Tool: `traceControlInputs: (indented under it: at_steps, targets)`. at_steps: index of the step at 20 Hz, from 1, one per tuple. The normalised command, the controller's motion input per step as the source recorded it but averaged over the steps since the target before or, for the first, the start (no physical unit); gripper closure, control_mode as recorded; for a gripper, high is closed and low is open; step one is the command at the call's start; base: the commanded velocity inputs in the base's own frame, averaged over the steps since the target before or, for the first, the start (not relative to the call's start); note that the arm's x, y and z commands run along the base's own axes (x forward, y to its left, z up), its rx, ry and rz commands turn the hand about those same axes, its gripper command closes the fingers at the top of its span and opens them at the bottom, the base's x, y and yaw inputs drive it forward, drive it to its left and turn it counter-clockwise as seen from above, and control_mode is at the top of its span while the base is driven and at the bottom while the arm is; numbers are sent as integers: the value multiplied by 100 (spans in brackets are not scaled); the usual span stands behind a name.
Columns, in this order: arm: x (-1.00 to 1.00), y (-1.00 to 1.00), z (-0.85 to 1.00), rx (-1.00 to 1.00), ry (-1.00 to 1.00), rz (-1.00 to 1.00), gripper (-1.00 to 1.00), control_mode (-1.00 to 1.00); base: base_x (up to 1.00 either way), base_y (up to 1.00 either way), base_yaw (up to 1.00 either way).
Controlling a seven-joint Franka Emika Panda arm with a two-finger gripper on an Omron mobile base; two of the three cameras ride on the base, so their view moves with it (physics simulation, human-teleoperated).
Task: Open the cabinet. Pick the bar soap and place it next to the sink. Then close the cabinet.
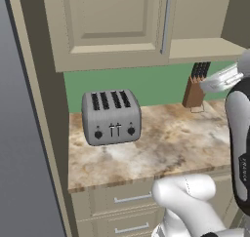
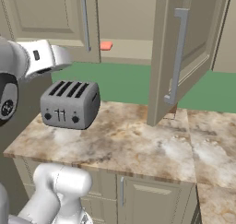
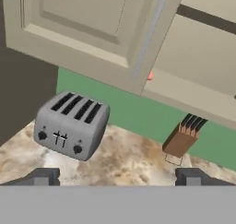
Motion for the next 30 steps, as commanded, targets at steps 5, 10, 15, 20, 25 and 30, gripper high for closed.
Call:
traceControlInputs:
  at_steps: [5,10,15,20,25,30]
  targets:
    - [-18,7,13,17,35,-15,-100,-100,0,0,0]
    - [-38,0,-8,36,6,-15,-100,-100,0,0,0]
    - [-12,25,-12,5,-19,-3,-100,-100,0,0,0]
    - [35,64,-17,0,-35,0,-100,-100,0,0,0]
    - [35,48,0,0,-40,0,-100,-100,0,0,0]
    - [51,6,0,0,-31,0,-100,-100,0,0,0]
